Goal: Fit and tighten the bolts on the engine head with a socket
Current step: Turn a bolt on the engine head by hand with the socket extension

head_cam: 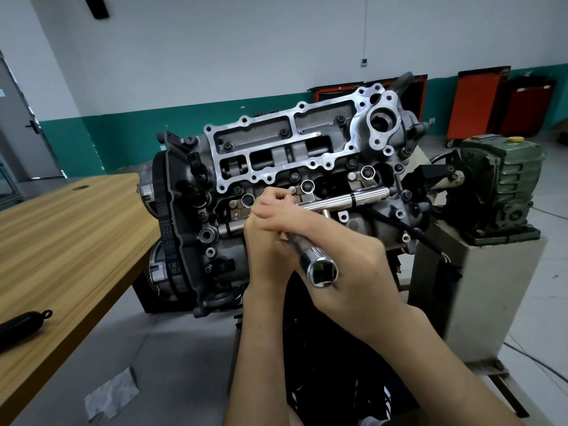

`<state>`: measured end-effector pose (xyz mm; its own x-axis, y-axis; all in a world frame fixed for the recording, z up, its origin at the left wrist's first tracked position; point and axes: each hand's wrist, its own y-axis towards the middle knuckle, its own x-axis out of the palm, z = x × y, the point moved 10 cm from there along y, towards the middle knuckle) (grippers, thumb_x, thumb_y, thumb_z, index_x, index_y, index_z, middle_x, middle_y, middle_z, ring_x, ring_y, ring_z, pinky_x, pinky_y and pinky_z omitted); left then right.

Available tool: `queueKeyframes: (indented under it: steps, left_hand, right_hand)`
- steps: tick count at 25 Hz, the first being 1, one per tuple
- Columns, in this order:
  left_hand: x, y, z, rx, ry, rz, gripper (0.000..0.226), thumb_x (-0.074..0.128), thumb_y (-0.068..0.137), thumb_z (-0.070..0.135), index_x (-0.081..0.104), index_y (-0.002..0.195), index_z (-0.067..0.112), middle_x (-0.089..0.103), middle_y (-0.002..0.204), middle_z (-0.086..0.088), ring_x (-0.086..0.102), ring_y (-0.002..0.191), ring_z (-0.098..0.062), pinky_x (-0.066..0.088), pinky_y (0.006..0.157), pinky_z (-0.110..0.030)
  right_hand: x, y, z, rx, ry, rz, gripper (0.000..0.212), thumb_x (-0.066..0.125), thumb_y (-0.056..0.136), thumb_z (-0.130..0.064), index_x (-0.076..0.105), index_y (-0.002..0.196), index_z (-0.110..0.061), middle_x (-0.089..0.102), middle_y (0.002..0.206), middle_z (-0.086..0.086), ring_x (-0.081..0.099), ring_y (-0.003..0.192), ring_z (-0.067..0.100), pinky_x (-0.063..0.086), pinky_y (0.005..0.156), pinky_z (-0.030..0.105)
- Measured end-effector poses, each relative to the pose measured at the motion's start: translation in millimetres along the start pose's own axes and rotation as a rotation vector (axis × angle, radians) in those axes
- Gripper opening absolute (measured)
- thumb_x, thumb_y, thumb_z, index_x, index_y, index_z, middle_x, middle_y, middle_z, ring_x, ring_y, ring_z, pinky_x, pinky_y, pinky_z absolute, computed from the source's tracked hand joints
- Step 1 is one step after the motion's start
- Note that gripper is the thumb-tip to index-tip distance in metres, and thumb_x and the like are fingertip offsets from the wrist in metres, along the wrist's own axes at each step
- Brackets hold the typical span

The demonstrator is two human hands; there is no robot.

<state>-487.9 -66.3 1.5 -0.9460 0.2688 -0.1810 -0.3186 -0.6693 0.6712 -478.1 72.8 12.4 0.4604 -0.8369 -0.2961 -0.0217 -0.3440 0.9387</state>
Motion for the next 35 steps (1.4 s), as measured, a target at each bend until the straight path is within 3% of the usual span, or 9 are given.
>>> queueKeyframes:
  steps: [1,6,11,13,17,22,27,31,35]
  left_hand:
    - [2,2,-4,-0.059,0.032,-0.020,0.029,0.048,0.081,-0.023,0.062,0.097,-0.003,0.050,0.097,-0.031,0.030,0.062,-0.010,0.007,0.061,0.008]
    - [0,-10,-19,-0.016,-0.030,-0.038,0.017,0.050,0.090,0.014,0.061,0.087,0.001,0.065,0.091,-0.012,0.057,0.085,-0.021,0.048,0.083,-0.037]
    - [-10,1,-26,-0.139,-0.069,0.098,0.045,0.034,0.058,-0.044,0.064,0.073,-0.013,0.065,0.081,-0.024,0.048,0.077,0.006,0.022,0.078,0.000]
    - [2,3,-29,-0.212,-0.059,0.021,0.036,0.038,0.078,-0.033,0.063,0.096,-0.014,0.061,0.097,-0.024,0.037,0.065,0.032,0.024,0.066,0.010]
    - [4,-5,-27,-0.014,-0.062,-0.007,0.017,0.049,0.089,0.017,0.061,0.085,0.004,0.064,0.084,-0.006,0.058,0.082,-0.015,0.045,0.076,-0.033]
    - [9,3,-31,-0.015,-0.021,-0.020,0.016,0.048,0.090,0.009,0.063,0.089,0.016,0.058,0.086,0.007,0.048,0.080,0.001,0.029,0.077,-0.010]
    - [3,-6,-27,0.059,-0.104,0.026,0.022,0.048,0.083,0.024,0.061,0.083,0.006,0.064,0.084,-0.001,0.058,0.082,-0.012,0.043,0.075,-0.023]
    - [14,6,-33,-0.036,-0.015,-0.053,0.017,0.056,0.084,-0.002,0.068,0.092,0.005,0.058,0.088,-0.004,0.038,0.073,-0.007,0.025,0.072,0.003]
    - [8,0,-33,0.010,-0.063,0.008,0.014,0.052,0.089,0.016,0.059,0.077,0.018,0.060,0.077,0.003,0.053,0.072,-0.009,0.044,0.075,-0.032]
  right_hand:
    - [4,0,0,-0.007,0.000,-0.025,0.028,0.064,0.082,0.018,0.067,0.107,0.006,0.067,0.116,0.010,0.062,0.114,0.016,0.047,0.099,0.025]
    - [-11,-1,4,0.020,-0.109,0.099,0.032,0.080,0.067,0.014,0.073,0.095,0.001,0.074,0.087,0.009,0.069,0.079,0.014,0.054,0.073,0.023]
    - [3,-1,-1,-0.011,-0.033,-0.009,0.031,0.068,0.078,0.018,0.068,0.106,0.005,0.069,0.111,0.013,0.066,0.107,0.019,0.052,0.093,0.028]
    - [5,1,-3,-0.037,-0.046,-0.022,0.030,0.065,0.079,0.020,0.068,0.106,0.006,0.070,0.110,0.013,0.066,0.107,0.018,0.051,0.095,0.027]
    - [-11,1,7,0.019,-0.109,0.091,0.028,0.079,0.071,0.012,0.073,0.095,0.001,0.073,0.085,0.015,0.070,0.077,0.023,0.054,0.070,0.029]
    - [0,0,-1,0.000,-0.034,-0.001,0.027,0.065,0.082,0.015,0.068,0.107,0.005,0.069,0.111,0.012,0.065,0.107,0.016,0.049,0.095,0.021]
    - [-19,1,6,0.040,-0.136,0.153,0.029,0.081,0.068,0.012,0.074,0.094,0.001,0.072,0.077,0.013,0.068,0.068,0.022,0.053,0.069,0.024]
    - [1,0,-1,0.017,-0.021,0.007,0.030,0.067,0.080,0.017,0.067,0.107,0.005,0.069,0.113,0.012,0.064,0.108,0.016,0.048,0.096,0.021]
    - [-11,2,6,0.035,-0.111,0.084,0.028,0.078,0.072,0.013,0.073,0.097,0.001,0.074,0.089,0.013,0.070,0.080,0.020,0.054,0.075,0.023]
